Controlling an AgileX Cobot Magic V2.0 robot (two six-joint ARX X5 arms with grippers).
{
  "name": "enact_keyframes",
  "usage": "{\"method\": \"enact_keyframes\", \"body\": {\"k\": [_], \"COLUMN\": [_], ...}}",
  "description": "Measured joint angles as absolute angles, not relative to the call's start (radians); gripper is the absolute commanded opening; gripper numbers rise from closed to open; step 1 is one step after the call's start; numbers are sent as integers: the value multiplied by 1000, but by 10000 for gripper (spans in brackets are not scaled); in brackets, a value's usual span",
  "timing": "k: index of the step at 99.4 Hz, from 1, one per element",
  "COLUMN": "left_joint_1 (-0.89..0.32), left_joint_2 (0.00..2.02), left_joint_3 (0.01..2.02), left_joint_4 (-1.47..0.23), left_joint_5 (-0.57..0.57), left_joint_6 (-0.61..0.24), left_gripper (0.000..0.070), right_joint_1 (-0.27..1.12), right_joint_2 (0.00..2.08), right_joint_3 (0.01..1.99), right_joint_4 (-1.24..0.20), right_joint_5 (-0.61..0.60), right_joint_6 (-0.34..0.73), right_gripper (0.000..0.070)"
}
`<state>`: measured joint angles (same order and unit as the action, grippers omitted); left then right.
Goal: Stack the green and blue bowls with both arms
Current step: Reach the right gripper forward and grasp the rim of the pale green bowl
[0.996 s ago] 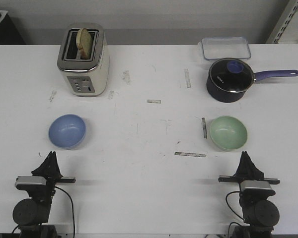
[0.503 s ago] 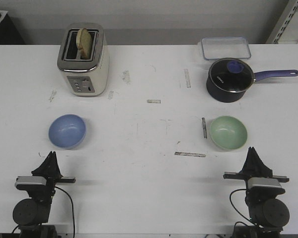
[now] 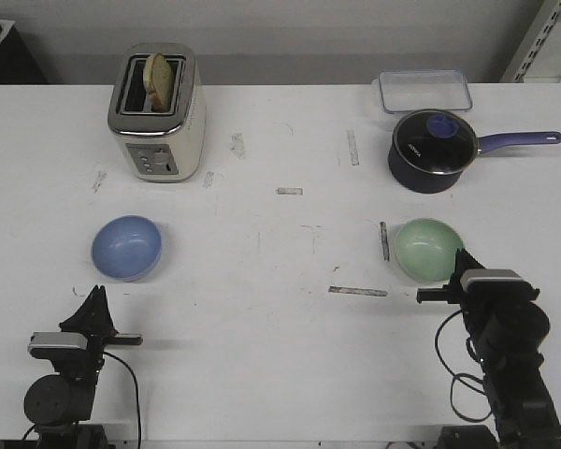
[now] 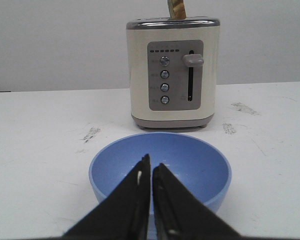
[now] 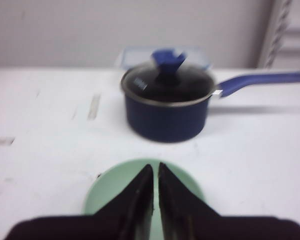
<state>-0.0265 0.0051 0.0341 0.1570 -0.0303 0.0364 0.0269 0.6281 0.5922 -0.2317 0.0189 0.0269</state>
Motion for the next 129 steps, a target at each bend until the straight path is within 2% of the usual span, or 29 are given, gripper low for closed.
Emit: {"method": "enact_keyframes", "body": {"k": [20,36,43,51,60,79,83,100,129], "left_joint_1": [-27,-27,-27,-27,-27,-27,-27,-27,-27], "left_joint_2": [5,5,5,5,5,5,5,5,5], "left_joint_3": [34,34,34,34,34,34,34,34,34], "left_joint_4": [157,157,157,157,157,157,157,157,157], "left_joint_5": [-30,-30,-30,-30,-30,-30,-30,-30,-30], "left_joint_6": [36,36,36,36,36,36,36,36,36], "left_gripper": [1,1,1,1,1,1,1,1,1], "right_joint_1": [27,21,2,-36,-84,-192,-215,-280,-272], "right_joint_2": [821,991,1058,1129,1191,1259,1271,1319,1461], "right_joint_3": [794,956,1014,1064,1100,1137,1137,1137,1137], "right_joint_4": [-418,-640,-738,-810,-822,-818,-822,-833,-814], "right_joint_5": [18,18,7,-31,-97,-222,-233,-232,-236], "right_joint_6": [85,151,183,201,213,218,218,219,216], "right_gripper": [7,9,32,154,308,562,598,599,588]}}
